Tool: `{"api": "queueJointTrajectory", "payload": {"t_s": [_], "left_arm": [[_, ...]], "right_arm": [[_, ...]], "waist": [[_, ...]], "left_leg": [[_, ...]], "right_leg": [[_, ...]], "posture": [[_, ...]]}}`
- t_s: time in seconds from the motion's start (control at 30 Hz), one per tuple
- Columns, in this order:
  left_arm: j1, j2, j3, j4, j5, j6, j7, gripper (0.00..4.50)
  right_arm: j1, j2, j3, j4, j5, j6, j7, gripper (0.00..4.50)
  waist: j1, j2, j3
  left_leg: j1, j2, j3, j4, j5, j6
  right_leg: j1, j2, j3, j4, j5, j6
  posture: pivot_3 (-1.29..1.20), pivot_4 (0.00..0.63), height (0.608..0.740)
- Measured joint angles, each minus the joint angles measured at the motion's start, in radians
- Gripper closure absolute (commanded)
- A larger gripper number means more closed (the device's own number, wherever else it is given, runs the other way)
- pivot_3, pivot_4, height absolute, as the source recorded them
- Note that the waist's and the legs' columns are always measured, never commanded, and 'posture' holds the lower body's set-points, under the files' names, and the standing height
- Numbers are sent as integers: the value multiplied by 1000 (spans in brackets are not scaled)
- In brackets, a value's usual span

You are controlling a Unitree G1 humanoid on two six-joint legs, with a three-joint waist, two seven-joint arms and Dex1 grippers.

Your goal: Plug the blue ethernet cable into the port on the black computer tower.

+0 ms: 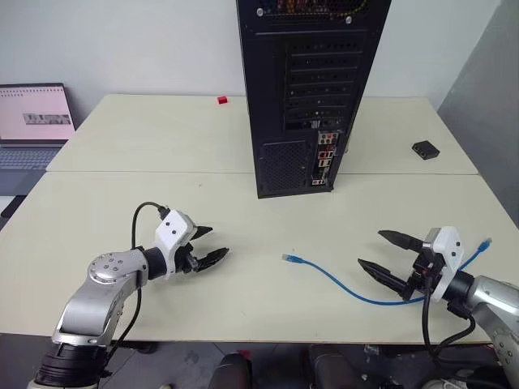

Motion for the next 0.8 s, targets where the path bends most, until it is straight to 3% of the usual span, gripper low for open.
{"api": "queueJointTrajectory", "payload": {"t_s": [0.8], "left_arm": [[16,-13,-34,-33,2,-29,-30,725]], "right_arm": [[-26,0,50,11,-14,-19,-1,15]], "waist": [[0,0,0]], "left_leg": [[0,0,0,0,0,0]], "right_leg": [[0,0,0,0,0,0]], "posture": [[0,150,740]]}}
